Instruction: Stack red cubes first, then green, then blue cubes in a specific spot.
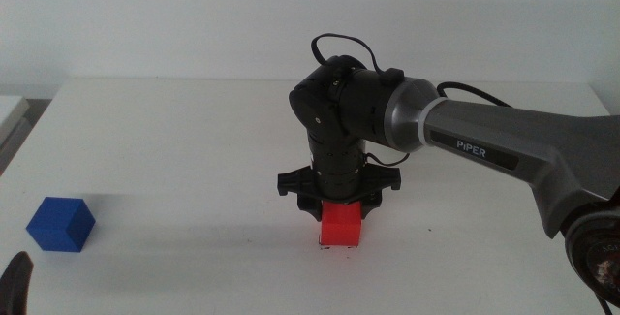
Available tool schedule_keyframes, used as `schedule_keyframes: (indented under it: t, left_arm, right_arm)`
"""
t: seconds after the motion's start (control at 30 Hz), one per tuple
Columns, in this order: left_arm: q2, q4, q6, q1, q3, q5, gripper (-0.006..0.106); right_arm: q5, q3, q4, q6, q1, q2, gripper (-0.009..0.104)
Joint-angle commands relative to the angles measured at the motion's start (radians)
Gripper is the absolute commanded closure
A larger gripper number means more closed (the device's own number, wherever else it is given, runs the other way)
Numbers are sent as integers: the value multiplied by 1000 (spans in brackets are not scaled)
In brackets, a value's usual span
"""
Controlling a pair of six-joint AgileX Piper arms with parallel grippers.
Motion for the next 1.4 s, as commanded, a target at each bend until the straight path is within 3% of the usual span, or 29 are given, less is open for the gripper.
schedule_keyframes:
  t: [0.0,0.03,0.07,0.2,0.27,0.37,0.5,0.77,1.37]
  left_arm:
    - [-3,-3,-4,1,0,-13,8]
    - [-3,-3,-4,1,0,-13,8]
    - [-3,-3,-4,1,0,-13,8]
    - [-3,-3,-4,1,0,-13,8]
    - [-3,-3,-4,1,0,-13,8]
    - [-3,-3,-4,1,0,-13,8]
    - [-3,-3,-4,1,0,-13,8]
    - [-3,-3,-4,1,0,-13,8]
    - [-3,-3,-4,1,0,-13,8]
  right_arm:
    - [0,2,-7,-6,0,-3,65]
    - [0,2,-7,-6,0,-3,56]
    - [0,2,-4,-15,0,-3,37]
    - [8,2,1,-68,0,-21,17]
    - [16,2,-9,-103,0,-62,13]
    - [25,2,-64,-142,-29,-163,13]
    - [-20,-3,-98,-159,-162,-237,13]
    - [-184,-104,-93,-309,-354,-149,13]
    - [-257,-299,-101,-342,-384,144,15]
